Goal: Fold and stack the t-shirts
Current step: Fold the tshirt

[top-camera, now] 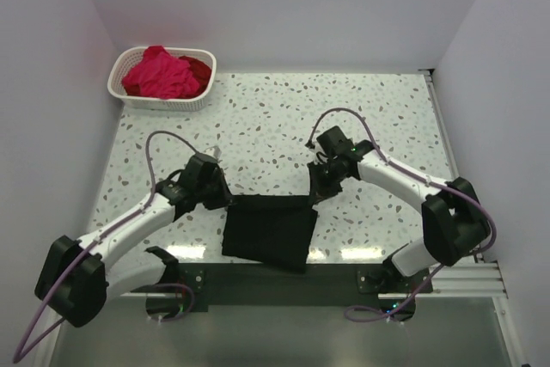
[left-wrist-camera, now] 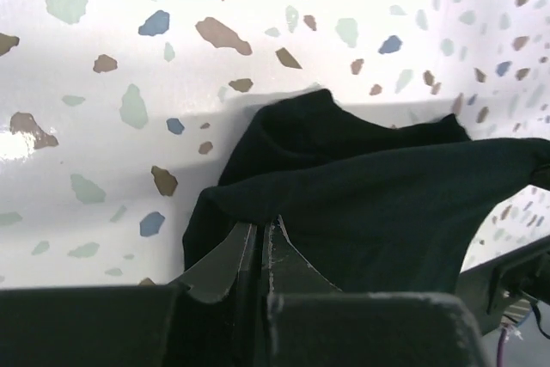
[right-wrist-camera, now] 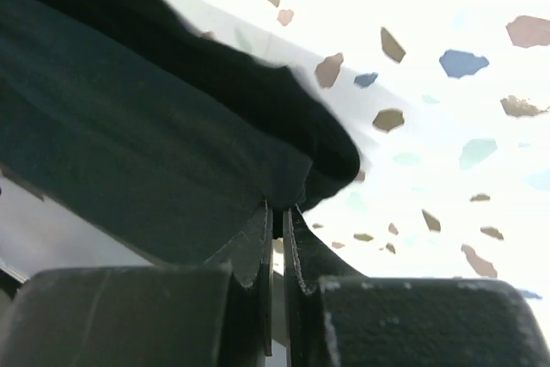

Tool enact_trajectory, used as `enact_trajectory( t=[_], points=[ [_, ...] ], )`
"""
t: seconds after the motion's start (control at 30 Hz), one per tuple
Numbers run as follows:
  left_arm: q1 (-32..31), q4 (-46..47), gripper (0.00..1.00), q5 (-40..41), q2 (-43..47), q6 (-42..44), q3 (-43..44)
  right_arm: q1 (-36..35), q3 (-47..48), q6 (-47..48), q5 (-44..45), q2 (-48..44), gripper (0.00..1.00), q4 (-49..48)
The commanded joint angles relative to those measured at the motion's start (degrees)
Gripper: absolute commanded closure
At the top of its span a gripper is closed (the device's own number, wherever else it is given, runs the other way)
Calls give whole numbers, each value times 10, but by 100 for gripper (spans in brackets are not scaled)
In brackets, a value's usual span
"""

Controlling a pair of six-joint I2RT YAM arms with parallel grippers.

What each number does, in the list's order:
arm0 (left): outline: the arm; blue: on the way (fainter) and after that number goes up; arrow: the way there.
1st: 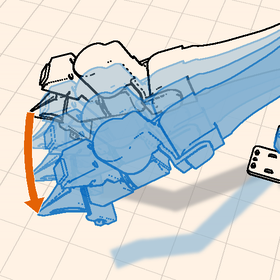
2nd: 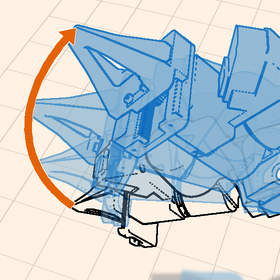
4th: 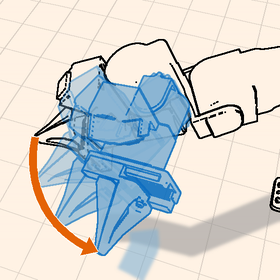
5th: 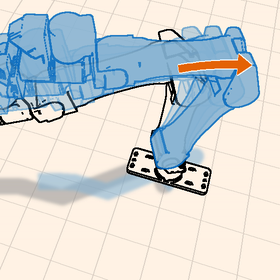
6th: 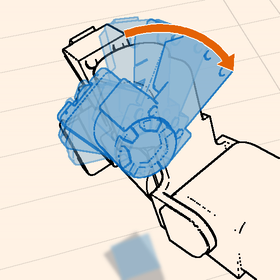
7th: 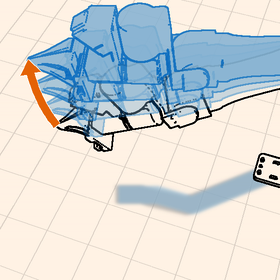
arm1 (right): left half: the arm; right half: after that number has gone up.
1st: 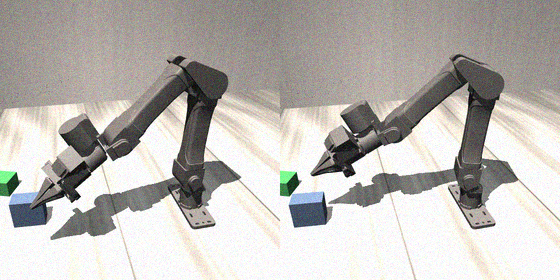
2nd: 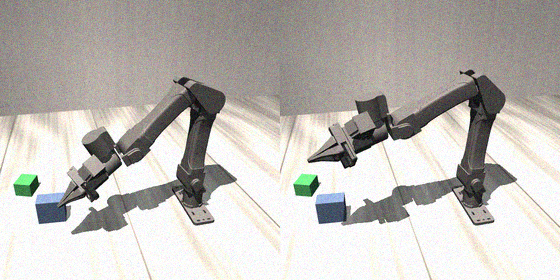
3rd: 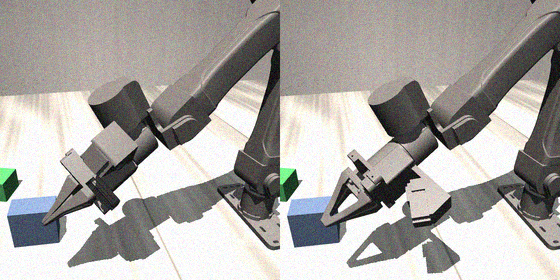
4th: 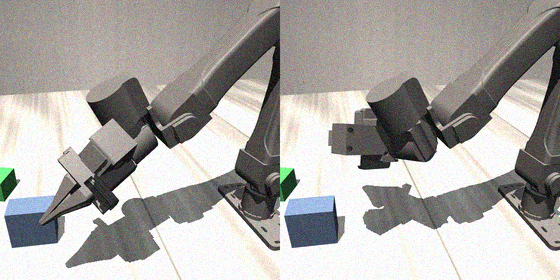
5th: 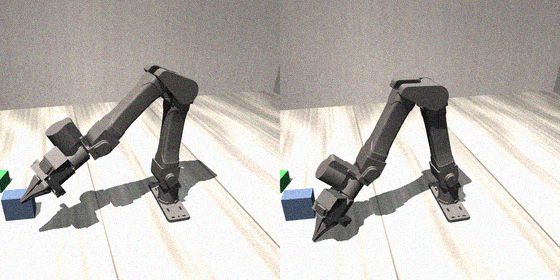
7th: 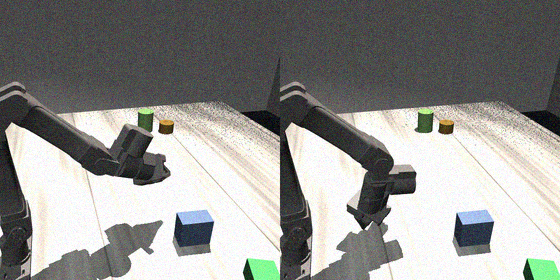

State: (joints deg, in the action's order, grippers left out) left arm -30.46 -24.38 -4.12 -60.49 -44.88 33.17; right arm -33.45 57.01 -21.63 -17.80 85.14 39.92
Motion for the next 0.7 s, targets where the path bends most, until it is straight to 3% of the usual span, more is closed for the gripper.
enact_trajectory(
  t=[0.0,0.33,0.67],
  points=[
    [18,47,100,4,-43,37,13,5,-15,13,-14,30,100,-4],
    [18,79,98,-10,-98,85,22,6,-76,-19,25,33,100,-51],
    [10,83,91,-22,-80,120,35,5,-64,-40,73,-71,100,-8]
  ],
)
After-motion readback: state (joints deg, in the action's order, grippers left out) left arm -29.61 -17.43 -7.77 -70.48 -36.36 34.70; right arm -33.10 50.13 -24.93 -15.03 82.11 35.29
